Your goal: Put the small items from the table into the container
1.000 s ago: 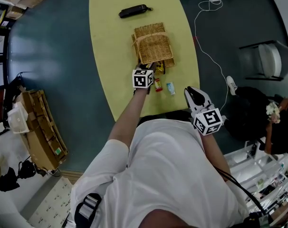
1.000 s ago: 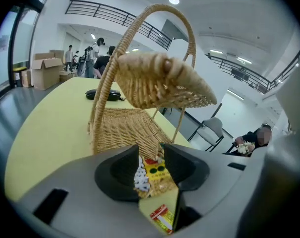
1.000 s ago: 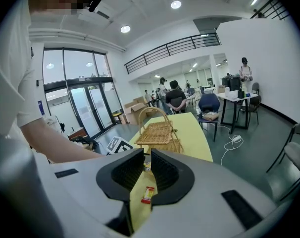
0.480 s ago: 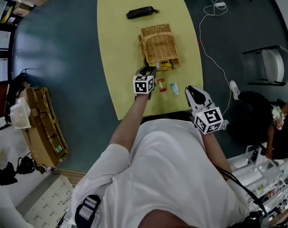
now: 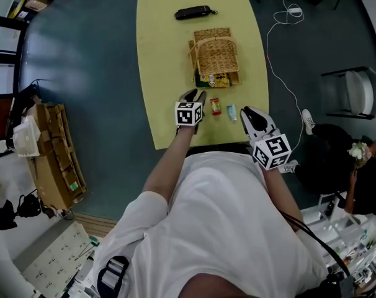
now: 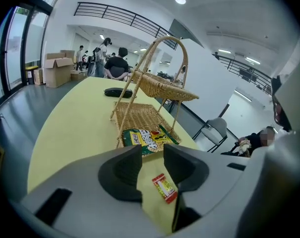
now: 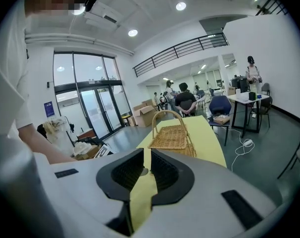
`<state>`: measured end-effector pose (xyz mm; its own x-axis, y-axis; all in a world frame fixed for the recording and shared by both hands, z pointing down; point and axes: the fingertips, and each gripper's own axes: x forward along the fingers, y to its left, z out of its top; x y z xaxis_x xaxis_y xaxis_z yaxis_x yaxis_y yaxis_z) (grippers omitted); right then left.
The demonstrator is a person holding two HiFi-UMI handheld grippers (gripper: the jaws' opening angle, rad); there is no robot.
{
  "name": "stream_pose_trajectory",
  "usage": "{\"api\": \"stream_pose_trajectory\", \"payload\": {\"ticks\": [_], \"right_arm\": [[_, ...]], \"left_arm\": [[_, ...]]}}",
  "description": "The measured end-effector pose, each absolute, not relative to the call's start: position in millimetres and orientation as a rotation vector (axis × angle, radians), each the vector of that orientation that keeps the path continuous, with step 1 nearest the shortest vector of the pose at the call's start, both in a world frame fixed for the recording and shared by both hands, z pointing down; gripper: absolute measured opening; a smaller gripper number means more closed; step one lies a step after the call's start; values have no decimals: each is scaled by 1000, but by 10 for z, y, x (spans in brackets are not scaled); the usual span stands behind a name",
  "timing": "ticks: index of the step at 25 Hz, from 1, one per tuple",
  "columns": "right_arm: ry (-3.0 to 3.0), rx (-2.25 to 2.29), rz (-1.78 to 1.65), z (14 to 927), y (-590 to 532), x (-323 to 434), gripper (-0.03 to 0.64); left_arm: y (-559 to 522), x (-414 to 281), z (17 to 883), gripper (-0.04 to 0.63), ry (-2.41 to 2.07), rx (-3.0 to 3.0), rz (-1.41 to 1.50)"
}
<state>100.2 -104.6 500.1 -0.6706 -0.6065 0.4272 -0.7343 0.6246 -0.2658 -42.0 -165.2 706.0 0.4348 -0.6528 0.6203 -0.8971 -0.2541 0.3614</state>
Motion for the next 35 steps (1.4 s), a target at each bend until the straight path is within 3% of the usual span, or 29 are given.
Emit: {"api": "stream_pose_trajectory", "payload": {"ticks": [24, 30, 35], "right_arm": [[-2554, 1038, 651, 5098, -959, 1170, 54], [-2537, 1013, 674, 5175, -936, 1229, 54], [-2490, 1020, 705, 5307, -889, 1382, 54]], "left_arm": [[-1121, -50, 7387, 129, -1184, 1934, 515], [-1040, 143, 7730, 133, -1123, 1942, 686], [-1025, 364, 8077, 179, -1042, 1982, 846]]}}
